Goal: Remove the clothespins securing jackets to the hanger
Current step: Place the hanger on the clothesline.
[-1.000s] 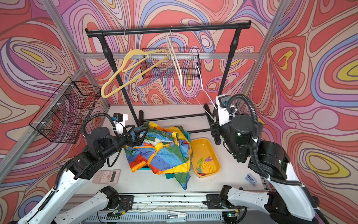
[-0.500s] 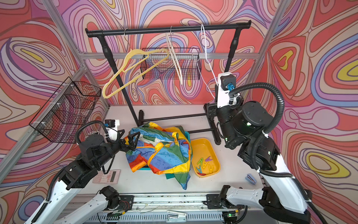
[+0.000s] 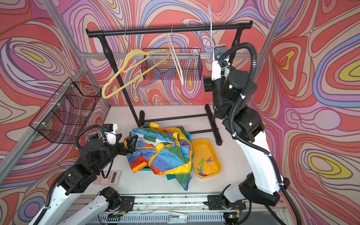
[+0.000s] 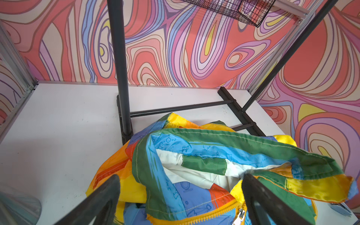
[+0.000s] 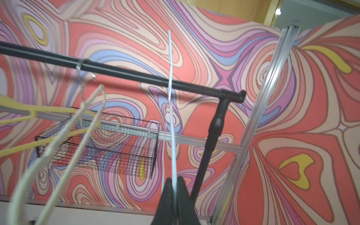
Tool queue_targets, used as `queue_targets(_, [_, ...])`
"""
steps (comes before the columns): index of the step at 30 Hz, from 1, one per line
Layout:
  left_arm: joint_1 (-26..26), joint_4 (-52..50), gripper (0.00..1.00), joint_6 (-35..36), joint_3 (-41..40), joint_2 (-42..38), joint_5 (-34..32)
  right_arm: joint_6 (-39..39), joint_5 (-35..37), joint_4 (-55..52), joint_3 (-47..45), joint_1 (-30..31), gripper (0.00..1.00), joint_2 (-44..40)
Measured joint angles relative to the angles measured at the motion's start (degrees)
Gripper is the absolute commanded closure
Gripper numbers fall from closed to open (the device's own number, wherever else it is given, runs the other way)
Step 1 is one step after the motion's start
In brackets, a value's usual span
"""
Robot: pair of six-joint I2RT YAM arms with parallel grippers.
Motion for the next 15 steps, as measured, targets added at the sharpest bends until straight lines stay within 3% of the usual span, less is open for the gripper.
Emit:
queue_targets(3, [0.0, -0.9, 0.0, 0.0, 0.0, -1.5, -0.8, 4.7, -4.5, -2.3, -3.8, -6.3, 1.0, 0.4])
queue_targets(8, [0.0, -2.4, 0.0, 0.3, 0.0, -3.3, -2.9, 9.8, -10.1, -2.2, -15.7, -7.8, 1.0, -2.7])
queue_targets(10, [0.0, -2.9, 0.0, 0.3, -0.1, -3.8, -4.2, 11.2, -11.5, -1.6, -20.3, -7.8, 0.79, -4.5])
queue_targets(12, [0.0, -3.3, 0.0, 0.5, -0.5, -4.3, -6.3, 12.1, -12.4, -1.3, -24.1, -7.8, 0.48, -6.3])
queue_targets(15, [0.0, -4.2, 0.0, 0.5, -1.7, -4.5, -10.6, 12.5, -13.8, -0.1, -29.2, -7.9, 0.32, -9.3])
